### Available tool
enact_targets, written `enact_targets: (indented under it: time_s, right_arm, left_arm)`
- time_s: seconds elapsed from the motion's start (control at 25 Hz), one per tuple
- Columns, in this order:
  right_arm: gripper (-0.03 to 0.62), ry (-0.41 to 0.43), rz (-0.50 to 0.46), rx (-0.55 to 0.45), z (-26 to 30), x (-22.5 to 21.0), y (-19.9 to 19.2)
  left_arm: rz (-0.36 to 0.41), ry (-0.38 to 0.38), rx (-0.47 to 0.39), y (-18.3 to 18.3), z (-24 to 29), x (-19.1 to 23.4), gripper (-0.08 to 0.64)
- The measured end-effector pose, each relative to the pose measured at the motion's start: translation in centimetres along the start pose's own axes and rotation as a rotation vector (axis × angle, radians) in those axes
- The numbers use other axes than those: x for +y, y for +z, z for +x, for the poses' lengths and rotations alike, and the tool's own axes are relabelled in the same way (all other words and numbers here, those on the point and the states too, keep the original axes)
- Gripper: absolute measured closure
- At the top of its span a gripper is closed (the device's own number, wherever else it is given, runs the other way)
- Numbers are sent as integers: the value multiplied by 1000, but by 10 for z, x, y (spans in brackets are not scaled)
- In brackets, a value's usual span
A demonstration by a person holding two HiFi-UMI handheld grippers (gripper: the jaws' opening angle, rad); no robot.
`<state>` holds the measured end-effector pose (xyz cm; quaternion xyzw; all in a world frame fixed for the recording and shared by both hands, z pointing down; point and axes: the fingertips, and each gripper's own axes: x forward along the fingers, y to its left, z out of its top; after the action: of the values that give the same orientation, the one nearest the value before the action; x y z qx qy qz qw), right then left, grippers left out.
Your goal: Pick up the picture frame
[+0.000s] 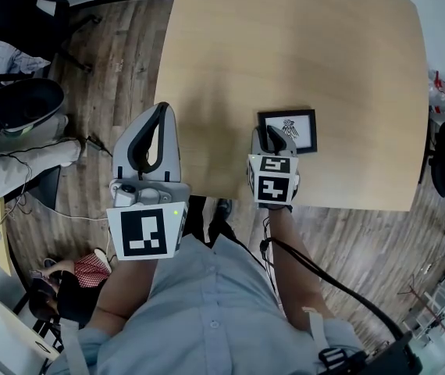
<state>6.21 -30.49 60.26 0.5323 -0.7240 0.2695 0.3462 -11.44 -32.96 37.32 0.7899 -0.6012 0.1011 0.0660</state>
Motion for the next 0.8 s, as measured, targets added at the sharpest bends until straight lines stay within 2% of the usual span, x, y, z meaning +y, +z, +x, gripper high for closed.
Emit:
enact_targets:
  time_s: [0.52,0.8]
  right_arm:
    - [529,-3,6,-4,1,3,1]
    - [531,-14,28,-101,-14,3,14]
  left_arm:
    - [-11,7,-15,4,-2,5,559]
    - [0,6,-39,10,-9,7,558]
